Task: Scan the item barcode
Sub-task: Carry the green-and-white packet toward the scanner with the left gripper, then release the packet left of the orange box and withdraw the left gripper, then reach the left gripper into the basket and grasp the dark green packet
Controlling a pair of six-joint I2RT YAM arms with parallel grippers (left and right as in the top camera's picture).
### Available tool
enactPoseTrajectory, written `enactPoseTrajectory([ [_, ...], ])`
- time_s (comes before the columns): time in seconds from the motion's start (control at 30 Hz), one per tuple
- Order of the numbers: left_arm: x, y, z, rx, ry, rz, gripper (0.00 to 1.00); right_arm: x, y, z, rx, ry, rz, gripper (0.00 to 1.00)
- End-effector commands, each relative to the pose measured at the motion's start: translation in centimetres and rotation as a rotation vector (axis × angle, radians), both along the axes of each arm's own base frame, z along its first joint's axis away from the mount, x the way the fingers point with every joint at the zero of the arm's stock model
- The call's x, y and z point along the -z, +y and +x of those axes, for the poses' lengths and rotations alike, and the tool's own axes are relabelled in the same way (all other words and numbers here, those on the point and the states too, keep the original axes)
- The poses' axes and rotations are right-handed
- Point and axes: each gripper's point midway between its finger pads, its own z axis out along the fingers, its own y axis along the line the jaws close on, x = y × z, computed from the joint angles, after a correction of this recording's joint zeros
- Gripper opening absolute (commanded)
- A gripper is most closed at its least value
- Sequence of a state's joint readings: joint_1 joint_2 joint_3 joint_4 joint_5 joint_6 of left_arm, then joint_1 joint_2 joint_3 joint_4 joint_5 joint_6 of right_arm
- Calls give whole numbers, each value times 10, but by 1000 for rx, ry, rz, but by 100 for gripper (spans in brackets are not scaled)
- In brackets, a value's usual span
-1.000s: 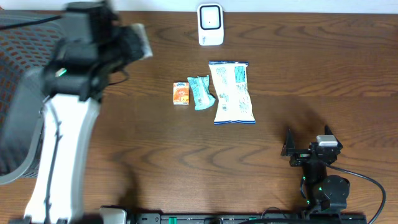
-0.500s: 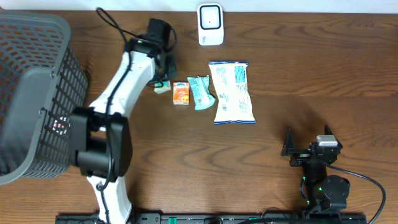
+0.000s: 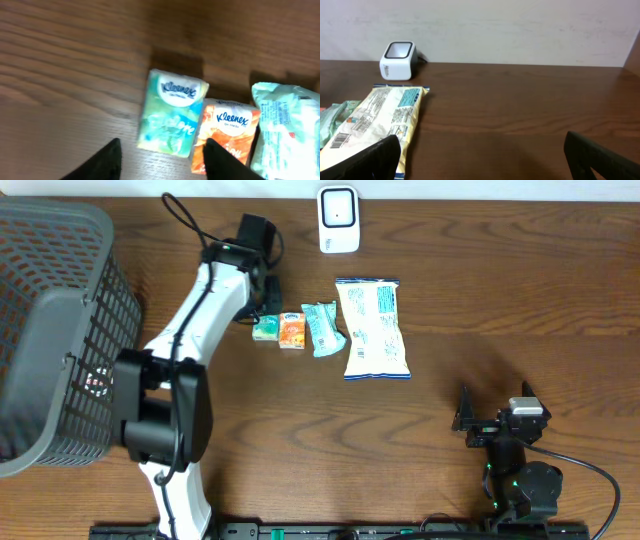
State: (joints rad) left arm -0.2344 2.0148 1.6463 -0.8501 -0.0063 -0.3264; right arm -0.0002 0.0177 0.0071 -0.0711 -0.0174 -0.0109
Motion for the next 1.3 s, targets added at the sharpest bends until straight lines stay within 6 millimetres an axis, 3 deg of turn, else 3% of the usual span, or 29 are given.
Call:
enactPoseTrajectory([
  [0.0, -109, 32, 24, -60, -278, -35, 59, 2, 1, 0, 1, 7, 10, 99],
  [0.07, -165, 63, 26, -127, -435, -51, 66, 2, 1, 0, 1, 7, 10, 99],
  [0.1, -184, 75, 24, -152, -486, -53, 68, 2, 1, 0, 1, 7, 10, 99],
  [0.2, -255, 140, 2, -289, -680, -32, 69, 2, 1, 0, 1, 7, 10, 99],
  [0.33, -298, 213, -39, -462, -789, 33, 70, 2, 1, 0, 1, 7, 10, 99],
  [0.4, -305, 248, -62, -555, -800, 72, 81, 2, 1, 0, 1, 7, 10, 99],
  [0.43, -304, 272, -80, -629, -787, 95, 84, 2, 1, 0, 1, 8, 10, 99],
  [0.5, -295, 301, -101, -725, -747, 118, 87, 2, 1, 0, 1, 7, 10, 99],
  [0.6, -265, 342, -133, -950, -656, 87, 96, 2, 1, 0, 1, 7, 10, 99],
  [0.7, -233, 368, -155, -1181, -574, 15, 99, 2, 1, 0, 1, 7, 10, 99],
  [0.8, -210, 381, -159, -1278, -518, -22, 99, 2, 1, 0, 1, 7, 10, 99],
  [0.9, -181, 368, -152, -1253, -401, -118, 99, 2, 1, 0, 1, 7, 10, 99],
  [1.07, -140, 367, -143, -1255, -261, -145, 100, 2, 1, 0, 1, 8, 10, 99],
  [1.27, -77, 345, -130, -1223, -30, -215, 100, 2, 1, 0, 1, 7, 10, 99],
])
